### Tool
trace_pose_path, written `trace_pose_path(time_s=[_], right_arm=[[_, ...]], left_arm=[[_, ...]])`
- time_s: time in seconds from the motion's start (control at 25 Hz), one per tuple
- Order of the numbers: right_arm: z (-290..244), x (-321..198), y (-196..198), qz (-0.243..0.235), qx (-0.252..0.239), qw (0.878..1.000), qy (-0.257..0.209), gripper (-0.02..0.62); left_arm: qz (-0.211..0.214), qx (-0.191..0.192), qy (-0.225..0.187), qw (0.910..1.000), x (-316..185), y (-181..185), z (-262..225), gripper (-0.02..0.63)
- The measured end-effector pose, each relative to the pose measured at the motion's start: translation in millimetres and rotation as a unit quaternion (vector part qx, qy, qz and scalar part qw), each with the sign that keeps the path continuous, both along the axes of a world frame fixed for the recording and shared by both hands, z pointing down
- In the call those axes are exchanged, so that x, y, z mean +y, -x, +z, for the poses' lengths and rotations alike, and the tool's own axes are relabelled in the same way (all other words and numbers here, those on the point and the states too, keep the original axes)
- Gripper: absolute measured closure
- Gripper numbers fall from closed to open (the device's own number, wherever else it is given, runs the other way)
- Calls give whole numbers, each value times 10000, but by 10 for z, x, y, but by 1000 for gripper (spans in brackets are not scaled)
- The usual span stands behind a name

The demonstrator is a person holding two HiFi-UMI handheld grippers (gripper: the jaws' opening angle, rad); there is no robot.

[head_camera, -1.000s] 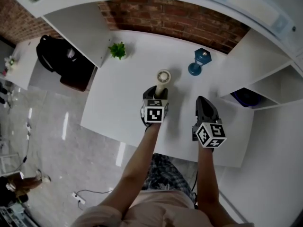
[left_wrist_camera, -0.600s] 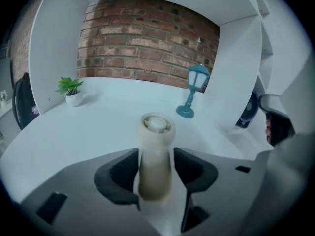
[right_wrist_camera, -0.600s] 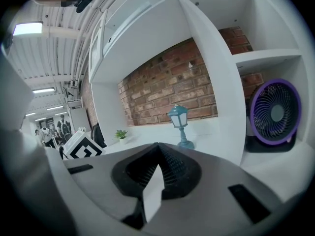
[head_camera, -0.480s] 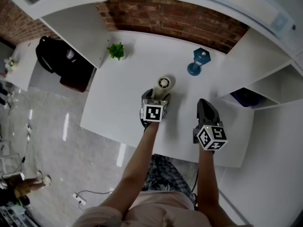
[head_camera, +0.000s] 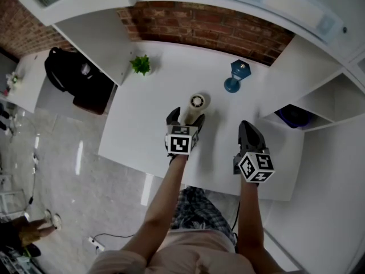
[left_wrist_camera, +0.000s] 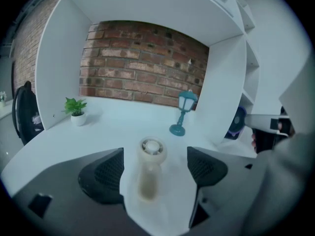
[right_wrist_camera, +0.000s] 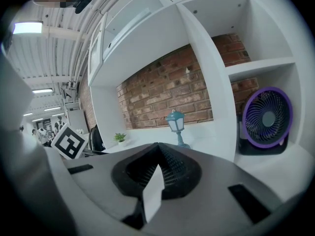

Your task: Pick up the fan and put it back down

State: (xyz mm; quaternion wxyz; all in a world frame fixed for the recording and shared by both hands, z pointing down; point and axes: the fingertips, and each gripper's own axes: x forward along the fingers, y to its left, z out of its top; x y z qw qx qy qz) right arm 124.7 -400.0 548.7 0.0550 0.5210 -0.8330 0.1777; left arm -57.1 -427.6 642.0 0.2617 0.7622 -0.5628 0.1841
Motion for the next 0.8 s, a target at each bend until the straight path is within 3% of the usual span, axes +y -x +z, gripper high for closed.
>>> trace_pose_path(time_s=[0.24,0.4,0.48,0.8], right_arm=[[-311,158,-125,191,-39,9994,-286,580],[-587,328,-210,302,-80,9980,-556,580],[-737,416,-251,351,-82,9969,-700,580],[-1287,804,-363,458,-66,9907,-1277,580]], left_arm=[[221,197,-833,9961,99,7,-761,238],[375,242,-1344,9899,298,45,-1215,390],[452,277,-1613,9855,396,41,-1458,436],[651,239,-2668,9613,851,37,-2247,552]])
